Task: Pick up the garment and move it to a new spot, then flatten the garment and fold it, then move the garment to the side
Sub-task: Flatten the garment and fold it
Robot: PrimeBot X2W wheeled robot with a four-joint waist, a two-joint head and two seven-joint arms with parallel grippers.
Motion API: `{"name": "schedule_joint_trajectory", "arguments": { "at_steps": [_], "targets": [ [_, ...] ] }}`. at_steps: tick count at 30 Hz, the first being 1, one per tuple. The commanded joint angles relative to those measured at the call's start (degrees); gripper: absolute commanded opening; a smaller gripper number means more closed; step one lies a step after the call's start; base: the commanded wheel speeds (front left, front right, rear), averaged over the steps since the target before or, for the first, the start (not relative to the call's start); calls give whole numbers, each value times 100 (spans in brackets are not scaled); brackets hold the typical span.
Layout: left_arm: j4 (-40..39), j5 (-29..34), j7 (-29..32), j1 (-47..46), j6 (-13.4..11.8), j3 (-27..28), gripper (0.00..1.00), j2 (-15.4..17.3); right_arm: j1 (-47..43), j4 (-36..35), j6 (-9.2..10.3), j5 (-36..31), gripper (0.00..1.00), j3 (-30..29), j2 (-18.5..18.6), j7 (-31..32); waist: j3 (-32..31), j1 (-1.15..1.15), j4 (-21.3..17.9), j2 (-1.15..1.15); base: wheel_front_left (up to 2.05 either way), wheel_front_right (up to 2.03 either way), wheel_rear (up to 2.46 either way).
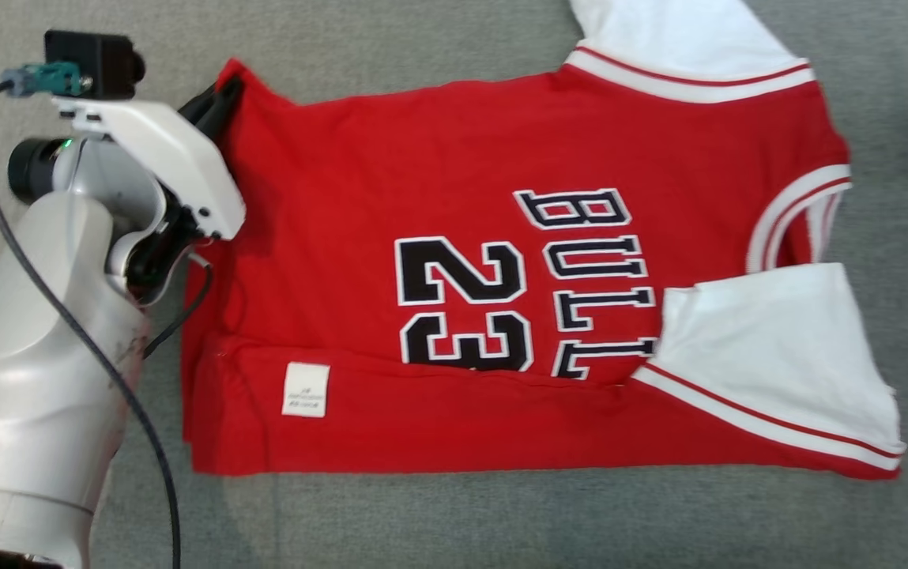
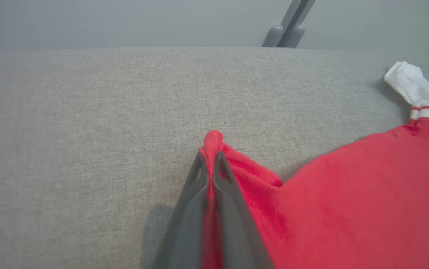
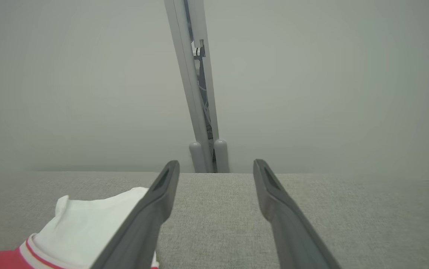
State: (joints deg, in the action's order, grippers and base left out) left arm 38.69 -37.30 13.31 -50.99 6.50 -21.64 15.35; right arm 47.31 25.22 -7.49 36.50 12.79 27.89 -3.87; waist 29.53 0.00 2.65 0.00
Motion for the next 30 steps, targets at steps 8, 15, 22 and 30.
{"name": "schedule_joint_trajectory", "arguments": {
  "at_steps": [8, 15, 22, 30],
  "targets": [
    [-27, 13, -347, -588, 77, -301, 0, -458, 1510, 1004, -1, 695, 100, 1121, 469, 833, 704, 0, 826, 0, 0, 0, 0],
    [73, -58, -545, -824, 95, -583, 0, -670, 2205, 1212, -1, 1243, 100, 2222, 753, 1622, 923, 0, 1086, 0, 0, 0, 0],
    [195, -215, -708, -950, 90, -831, 0, -711, 2651, 1261, -2, 1886, 50, 3108, 947, 2182, 1007, 0, 1166, 0, 0, 0, 0],
    [284, -423, -865, -1017, 92, -921, 0, -567, 2953, 933, -1, 2482, 0, 3632, 1275, 2128, 973, 0, 1113, 0, 0, 0, 0]
  ]
}}
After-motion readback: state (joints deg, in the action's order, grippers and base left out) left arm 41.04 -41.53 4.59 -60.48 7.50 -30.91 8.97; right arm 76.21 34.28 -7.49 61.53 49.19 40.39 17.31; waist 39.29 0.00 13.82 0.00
